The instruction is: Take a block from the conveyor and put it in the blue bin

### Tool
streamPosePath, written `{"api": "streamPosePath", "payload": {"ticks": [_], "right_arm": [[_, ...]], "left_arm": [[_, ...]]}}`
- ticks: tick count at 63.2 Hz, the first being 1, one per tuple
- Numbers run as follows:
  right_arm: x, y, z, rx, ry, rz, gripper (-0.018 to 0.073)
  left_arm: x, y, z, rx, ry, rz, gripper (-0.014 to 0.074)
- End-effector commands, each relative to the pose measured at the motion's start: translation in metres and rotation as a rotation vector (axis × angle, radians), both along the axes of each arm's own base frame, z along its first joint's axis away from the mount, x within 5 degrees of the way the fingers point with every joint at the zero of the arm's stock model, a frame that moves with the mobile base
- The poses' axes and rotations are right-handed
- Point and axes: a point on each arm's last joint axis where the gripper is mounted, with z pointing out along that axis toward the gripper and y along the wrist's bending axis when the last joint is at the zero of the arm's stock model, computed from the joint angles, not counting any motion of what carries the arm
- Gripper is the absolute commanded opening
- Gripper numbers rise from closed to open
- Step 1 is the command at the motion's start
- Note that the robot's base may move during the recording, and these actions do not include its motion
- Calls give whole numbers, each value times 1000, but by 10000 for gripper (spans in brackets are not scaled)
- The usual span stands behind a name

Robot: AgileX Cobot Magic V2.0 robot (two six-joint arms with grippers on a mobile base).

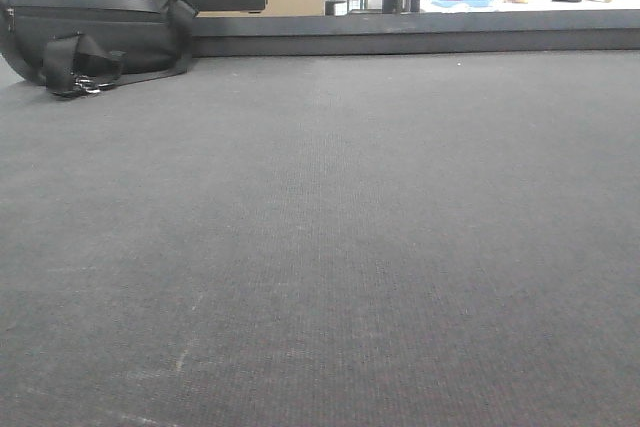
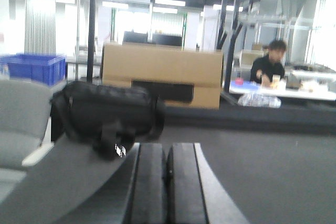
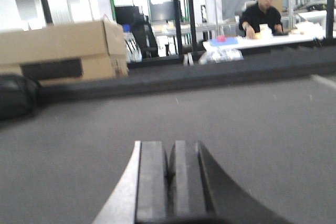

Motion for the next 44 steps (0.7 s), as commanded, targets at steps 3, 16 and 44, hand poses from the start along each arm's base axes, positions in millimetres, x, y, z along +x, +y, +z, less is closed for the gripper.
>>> {"api": "streamPosePath", "payload": {"ticks": [3,16,44], "right_arm": [[-10,1,36,-4,24,18,-162],[14,4,67,-66,345,35,-162],[126,6,80,-179,1154,55,-162]], "left_arm": [[-1,1,40,-7,98,8,-111],[37,-1,87,-34,386,-1,-111],[168,-5,79,-14,1008,18,-111]]}}
